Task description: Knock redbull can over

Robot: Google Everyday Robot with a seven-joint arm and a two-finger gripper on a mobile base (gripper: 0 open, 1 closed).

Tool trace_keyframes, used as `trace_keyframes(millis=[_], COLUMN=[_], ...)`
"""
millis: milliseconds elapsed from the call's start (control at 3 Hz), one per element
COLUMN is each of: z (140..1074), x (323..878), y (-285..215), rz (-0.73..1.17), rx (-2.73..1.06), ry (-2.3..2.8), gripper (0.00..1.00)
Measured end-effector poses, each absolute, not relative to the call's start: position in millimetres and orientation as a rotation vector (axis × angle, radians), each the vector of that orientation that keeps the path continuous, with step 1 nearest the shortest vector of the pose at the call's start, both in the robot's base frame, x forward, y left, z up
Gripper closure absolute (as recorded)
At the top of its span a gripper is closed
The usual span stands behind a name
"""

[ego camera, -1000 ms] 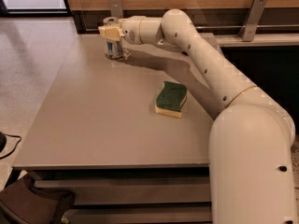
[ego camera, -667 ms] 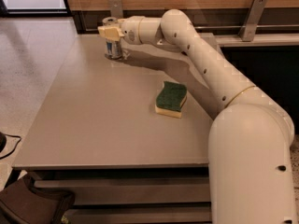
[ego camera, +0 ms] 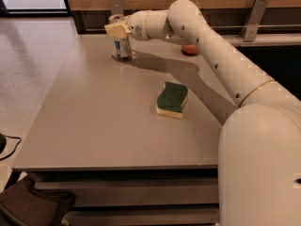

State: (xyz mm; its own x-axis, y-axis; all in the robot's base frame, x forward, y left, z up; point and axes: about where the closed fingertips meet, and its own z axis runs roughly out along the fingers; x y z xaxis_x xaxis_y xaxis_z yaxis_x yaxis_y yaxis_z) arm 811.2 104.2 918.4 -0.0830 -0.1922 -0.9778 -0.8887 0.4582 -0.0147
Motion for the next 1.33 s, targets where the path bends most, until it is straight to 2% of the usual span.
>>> trace_keyframes(millis=[667, 1333], z=[920.3, 903.4], x=[796.4, 801.3], y=[72.5, 62.3], rz=[0.631, 0.504], rx=[-1.068, -1.173], ry=[1.745, 1.95], gripper=[1.0, 1.0])
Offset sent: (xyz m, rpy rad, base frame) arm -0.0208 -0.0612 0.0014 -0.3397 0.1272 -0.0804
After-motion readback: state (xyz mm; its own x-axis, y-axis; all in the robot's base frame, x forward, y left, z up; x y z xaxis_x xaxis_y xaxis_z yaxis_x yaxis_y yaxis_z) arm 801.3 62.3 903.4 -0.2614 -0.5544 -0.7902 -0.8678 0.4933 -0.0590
